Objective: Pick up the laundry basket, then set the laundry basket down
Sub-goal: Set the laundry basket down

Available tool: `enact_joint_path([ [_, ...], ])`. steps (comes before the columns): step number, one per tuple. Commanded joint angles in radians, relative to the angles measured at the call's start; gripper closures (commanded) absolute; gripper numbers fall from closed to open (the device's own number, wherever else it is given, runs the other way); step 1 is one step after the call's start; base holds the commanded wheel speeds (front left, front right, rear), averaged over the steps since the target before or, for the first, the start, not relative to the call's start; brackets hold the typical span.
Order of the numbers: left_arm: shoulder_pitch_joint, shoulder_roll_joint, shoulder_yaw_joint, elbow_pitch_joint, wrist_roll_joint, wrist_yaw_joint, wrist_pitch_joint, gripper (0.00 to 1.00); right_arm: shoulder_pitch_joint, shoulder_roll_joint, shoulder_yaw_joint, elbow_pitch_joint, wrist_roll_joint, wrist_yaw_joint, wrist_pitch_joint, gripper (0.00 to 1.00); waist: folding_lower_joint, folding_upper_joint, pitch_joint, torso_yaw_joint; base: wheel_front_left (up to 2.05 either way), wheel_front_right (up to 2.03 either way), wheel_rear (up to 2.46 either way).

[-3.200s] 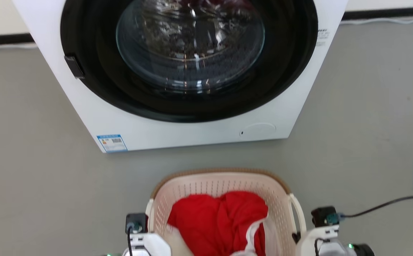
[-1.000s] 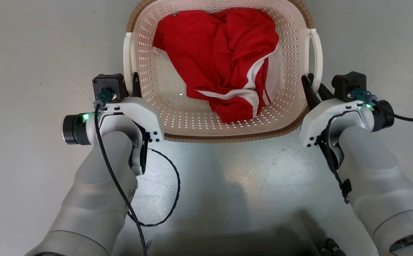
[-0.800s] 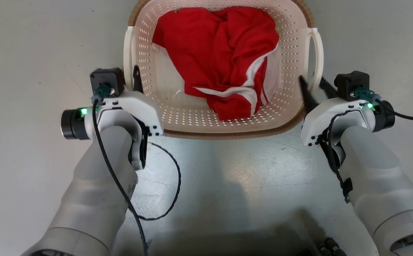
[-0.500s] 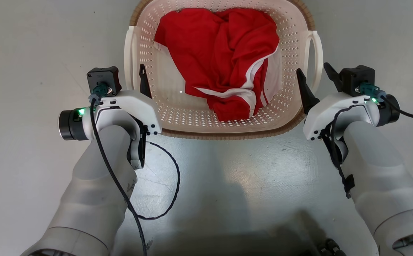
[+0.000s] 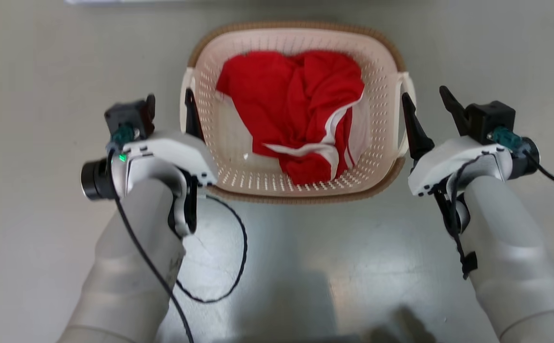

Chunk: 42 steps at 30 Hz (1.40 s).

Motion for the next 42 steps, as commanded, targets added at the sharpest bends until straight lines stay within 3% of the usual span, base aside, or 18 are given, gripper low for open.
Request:
enact_joint_path([
  [1, 0.068, 0.019, 0.034, -0.042, 0.009, -0.002, -0.006, 0.0, 0.071, 0.015, 0.011, -0.056, -0.001, 0.006, -0.014, 0.0, 0.0, 0.0, -0.063, 0.002, 0.0, 0.0, 0.0],
  [22, 0.339, 0.019, 0.122, -0.279, 0.05, -0.054, -0.006, 0.0, 0.302, 0.015, -0.082, -0.308, -0.049, 0.006, -0.014, 0.0, 0.0, 0.0, -0.461, 0.023, 0.0, 0.0, 0.0],
  [42, 0.588, 0.019, 0.238, -0.418, 0.107, -0.093, -0.006, 0.0, 0.549, 0.015, -0.132, -0.453, -0.072, 0.006, -0.014, 0.0, 0.0, 0.0, -0.656, 0.043, 0.0, 0.0, 0.0],
])
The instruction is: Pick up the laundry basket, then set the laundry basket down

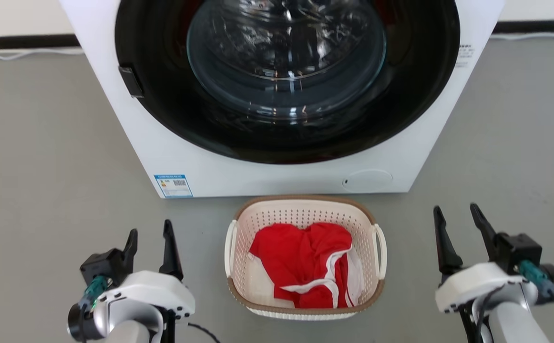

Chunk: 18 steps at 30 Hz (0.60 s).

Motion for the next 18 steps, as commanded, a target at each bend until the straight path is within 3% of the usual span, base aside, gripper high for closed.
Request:
enact_joint_path([
  [1, 0.001, 0.014, 0.039, -0.034, 0.021, -0.006, -0.006, 0.0, 0.01, 0.002, 0.021, -0.032, -0.008, 0.006, -0.014, 0.0, 0.0, 0.0, -0.017, 0.007, 0.0, 0.0, 0.0],
  [16, 0.075, 0.014, 0.068, -0.118, 0.026, -0.008, -0.006, 0.0, 0.094, 0.002, 0.013, -0.067, 0.002, 0.006, -0.012, 0.0, 0.0, 0.0, -0.081, 0.016, 0.0, 0.0, 0.0],
  [17, 0.089, 0.001, 0.04, -0.095, 0.022, -0.004, 0.0, 1.0, 0.103, 0.004, -0.01, -0.038, 0.0, 0.0, 0.0, 1.0, 0.0, 0.0, -0.081, 0.016, 0.0, 0.0, 0.0],
  [18, 0.092, 0.001, 0.041, -0.094, 0.028, -0.004, 0.0, 1.0, 0.103, 0.004, -0.01, -0.032, 0.001, -0.001, 0.001, 1.0, 0.0, 0.0, -0.083, 0.016, 0.0, 0.0, 0.0],
])
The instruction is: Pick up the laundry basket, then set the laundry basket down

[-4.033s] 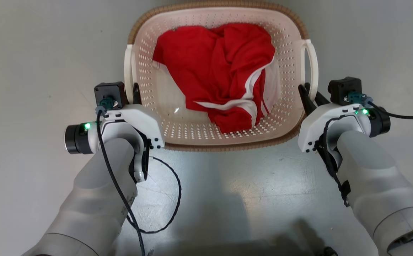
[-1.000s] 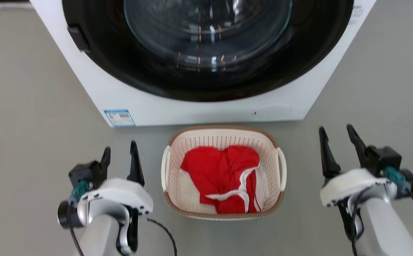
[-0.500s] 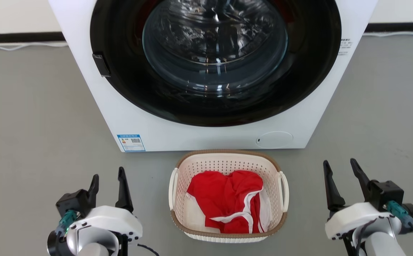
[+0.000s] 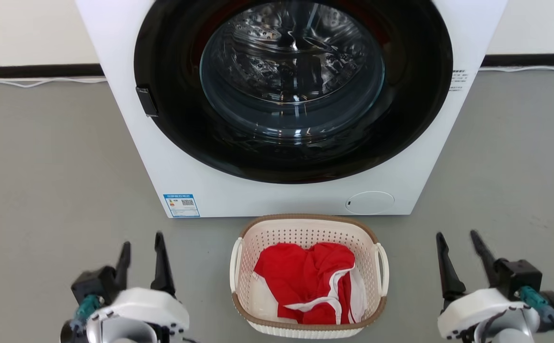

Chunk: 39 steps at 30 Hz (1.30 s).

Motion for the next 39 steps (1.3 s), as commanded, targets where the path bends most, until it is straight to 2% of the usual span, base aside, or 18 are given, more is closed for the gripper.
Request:
enact_joint_path([
  [1, 0.003, -0.001, 0.0, 0.009, -0.001, 0.0, 0.001, 1.0, 0.002, 0.001, -0.001, 0.007, 0.001, 0.0, 0.001, 1.0, 0.0001, -0.0001, 0.0, 0.0, 0.0, 0.0, 0.0],
  [6, 0.01, -0.004, 0.006, 0.027, -0.027, -0.006, 0.011, 1.0, 0.007, 0.004, -0.009, 0.024, 0.031, 0.0, 0.015, 1.0, 0.0002, -0.0001, -0.001, 0.0, 0.0, 0.0, 0.0],
  [10, 0.011, -0.004, 0.012, 0.022, -0.067, -0.015, 0.023, 1.0, 0.008, 0.004, -0.01, 0.016, 0.084, 0.0, 0.03, 1.0, 0.0023, -0.0001, -0.005, 0.0, 0.0, 0.0, 0.0],
  [15, 0.012, -0.003, 0.018, 0.015, -0.117, -0.025, 0.036, 1.0, 0.013, 0.004, -0.004, 0.003, 0.151, 0.0, 0.04, 1.0, 0.0002, -0.0001, -0.005, -0.001, 0.0, 0.0, 0.0],
  [39, 0.011, 0.001, 0.052, -0.011, -0.354, -0.077, 0.106, 1.0, 0.02, 0.002, 0.003, -0.049, 0.459, 0.001, 0.103, 1.0, 0.0001, -0.0001, -0.014, -0.002, 0.0, 0.0, 0.0],
])
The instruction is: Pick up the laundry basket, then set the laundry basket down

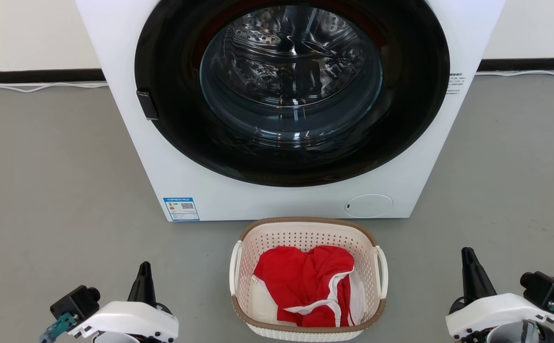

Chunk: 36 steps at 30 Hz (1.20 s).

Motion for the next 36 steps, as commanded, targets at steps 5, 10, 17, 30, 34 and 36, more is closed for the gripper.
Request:
enact_joint_path([
  [5, -0.031, 0.007, 0.024, -0.037, -0.074, -0.024, 0.018, 1.0, -0.02, -0.009, 0.006, -0.044, 0.095, 0.002, 0.022, 1.0, -0.0001, -0.0001, -0.002, 0.0, 0.0, 0.0, 0.0],
  [10, -0.032, 0.008, 0.031, -0.042, -0.123, -0.035, 0.033, 1.0, -0.019, -0.009, 0.007, -0.054, 0.159, 0.003, 0.037, 1.0, -0.0001, -0.0001, -0.004, -0.001, 0.0, 0.0, 0.0],
  [17, -0.032, 0.009, 0.04, -0.049, -0.183, -0.048, 0.05, 1.0, -0.018, -0.01, 0.007, -0.066, 0.235, 0.003, 0.054, 1.0, -0.0001, -0.0001, -0.006, -0.001, 0.0, 0.0, 0.0],
  [30, -0.033, 0.011, 0.059, -0.062, -0.311, -0.075, 0.089, 1.0, -0.016, -0.01, 0.008, -0.091, 0.401, 0.004, 0.091, 1.0, -0.0001, -0.0001, -0.011, -0.002, 0.0, 0.0, 0.0],
  [34, -0.033, 0.011, 0.065, -0.067, -0.35, -0.084, 0.1, 1.0, -0.016, -0.011, 0.008, -0.099, 0.453, 0.004, 0.103, 1.0, -0.0001, -0.0001, -0.013, -0.003, 0.0, 0.0, 0.0],
  [36, -0.034, 0.012, 0.072, -0.072, -0.4, -0.095, 0.115, 1.0, -0.015, -0.011, 0.009, -0.109, 0.516, 0.004, 0.117, 1.0, -0.0001, -0.0001, -0.015, -0.003, 0.0, 0.0, 0.0],
])
